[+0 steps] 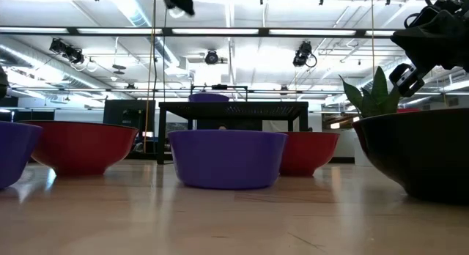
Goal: Pick & Place Mini bowls
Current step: Put the top left orange bowl on the shelf
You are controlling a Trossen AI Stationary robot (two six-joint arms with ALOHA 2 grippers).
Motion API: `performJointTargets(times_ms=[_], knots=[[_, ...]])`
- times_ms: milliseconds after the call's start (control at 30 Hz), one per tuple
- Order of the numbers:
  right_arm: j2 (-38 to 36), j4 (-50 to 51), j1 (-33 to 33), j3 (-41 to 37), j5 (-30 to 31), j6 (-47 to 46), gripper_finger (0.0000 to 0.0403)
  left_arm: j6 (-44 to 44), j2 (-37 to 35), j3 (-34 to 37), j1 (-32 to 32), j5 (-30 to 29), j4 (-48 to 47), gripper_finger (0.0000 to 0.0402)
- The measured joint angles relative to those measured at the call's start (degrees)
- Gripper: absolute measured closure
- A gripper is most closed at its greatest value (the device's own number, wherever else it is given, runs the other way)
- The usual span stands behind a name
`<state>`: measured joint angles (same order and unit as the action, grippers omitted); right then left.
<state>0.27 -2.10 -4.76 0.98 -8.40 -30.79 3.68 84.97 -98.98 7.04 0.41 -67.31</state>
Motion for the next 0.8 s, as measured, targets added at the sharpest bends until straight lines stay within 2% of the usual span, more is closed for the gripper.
performJointTargets(times_ms=[133,267,367,500,600,667,800], knots=[[0.02,0.0,0.01,0.01,0.0,0.0,0.0382,-1.13,0.39,2.71,-10.42,-5.85,6.47,0.0262],[0.02,0.01,0.0,0.0,0.02,0.0,0.0382,-0.06,0.15,14.1,-17.64,-6.96,19.47,0.0272],[0.02,-0.01,0.01,0.01,0.0,0.0,0.0382,-1.07,0.07,24.45,-21.02,-6.06,32.86,0.0276],[0.0,0.0,0.0,0.0,0.01,0.0,0.0382,-2.99,0.63,38.01,-23.44,-5.1,53.83,0.0278],[0.0,-0.02,-0.01,0.0,0.0,0.0,0.0382,-4.75,0.63,45.47,-23.82,-5.31,66.87,0.0278],[0.0,-0.04,0.01,-0.01,0.02,0.0,0.0382,-6.26,0.63,48.56,-23.64,-5.71,70.87,0.0278],[0.0,-0.01,-0.01,0.01,0.02,0.0,0.0382,-4.26,0.5,51.66,-22.98,-5.79,70.62,0.0278]])
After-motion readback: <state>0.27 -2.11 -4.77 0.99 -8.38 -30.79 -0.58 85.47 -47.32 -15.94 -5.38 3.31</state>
